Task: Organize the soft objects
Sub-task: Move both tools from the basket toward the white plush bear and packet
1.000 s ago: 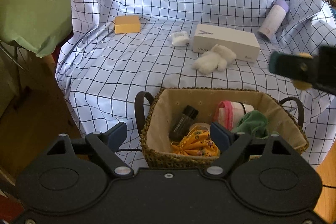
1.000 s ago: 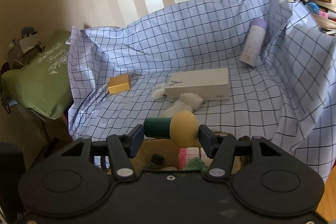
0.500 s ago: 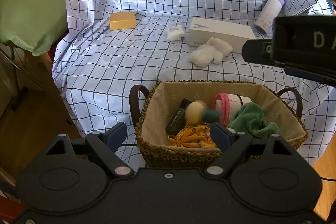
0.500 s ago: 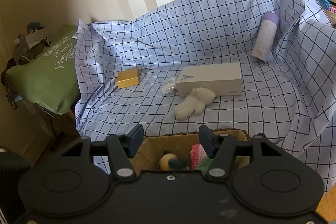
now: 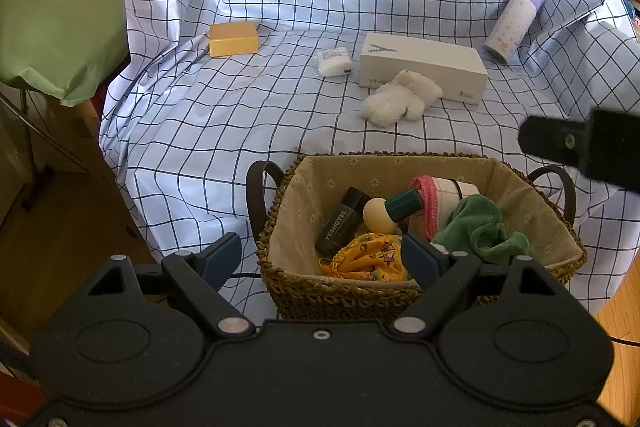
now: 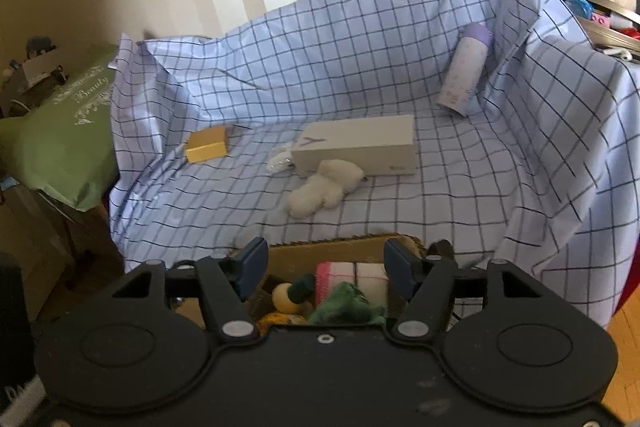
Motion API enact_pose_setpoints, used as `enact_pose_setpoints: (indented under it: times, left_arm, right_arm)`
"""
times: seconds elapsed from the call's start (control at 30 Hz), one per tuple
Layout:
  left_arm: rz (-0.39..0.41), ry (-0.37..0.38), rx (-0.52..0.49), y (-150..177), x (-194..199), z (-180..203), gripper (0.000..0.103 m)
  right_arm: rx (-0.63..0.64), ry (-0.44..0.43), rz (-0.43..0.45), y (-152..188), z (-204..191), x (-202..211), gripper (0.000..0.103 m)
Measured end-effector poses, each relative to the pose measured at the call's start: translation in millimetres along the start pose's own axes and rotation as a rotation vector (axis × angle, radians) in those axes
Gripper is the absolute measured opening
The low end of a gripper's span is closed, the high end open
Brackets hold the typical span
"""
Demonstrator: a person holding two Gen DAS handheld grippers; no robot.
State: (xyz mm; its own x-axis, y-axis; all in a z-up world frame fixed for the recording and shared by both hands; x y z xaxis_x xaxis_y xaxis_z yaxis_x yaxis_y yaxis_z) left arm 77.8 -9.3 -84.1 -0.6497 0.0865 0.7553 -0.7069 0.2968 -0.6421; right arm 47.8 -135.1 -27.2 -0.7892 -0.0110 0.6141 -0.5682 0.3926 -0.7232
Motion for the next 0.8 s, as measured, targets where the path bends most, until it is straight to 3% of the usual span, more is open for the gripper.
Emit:
enact_pose_setpoints:
  times: [0.23, 0.33, 0.8]
  left_arm:
    - [-0.002, -0.002, -0.001, 0.6, 0.1, 0.6, 0.084]
    - [-0.003, -0.001, -0.003, 0.8, 0.1, 1.0, 0.089]
    - [0.019, -0.022, -0.022, -0.5, 5.5, 1.6, 0.095]
  right_arm:
    - [-0.013, 0.046, -0.033, 11.0, 15.4, -1.2, 0.067]
    - [-0.014, 0.058, -0.041, 14.2, 18.8, -1.3, 0.068]
    - [-0.011, 0.074, -0.043, 18.9, 23.7, -1.6, 0.077]
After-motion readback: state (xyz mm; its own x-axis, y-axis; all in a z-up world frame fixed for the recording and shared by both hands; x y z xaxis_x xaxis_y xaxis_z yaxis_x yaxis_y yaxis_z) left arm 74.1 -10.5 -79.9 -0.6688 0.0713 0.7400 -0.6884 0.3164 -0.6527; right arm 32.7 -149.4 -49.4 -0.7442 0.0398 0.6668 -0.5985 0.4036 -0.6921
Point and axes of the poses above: each gripper's, at about its wrist camera, not at the fingertips, and x roughly against the way its jaws point, z to its right, y to its underside, the point moved 7 cm from there along -x, roughly the way its jaws point, and after that the axes turned 10 degrees about -x, right-handed, at the moved point
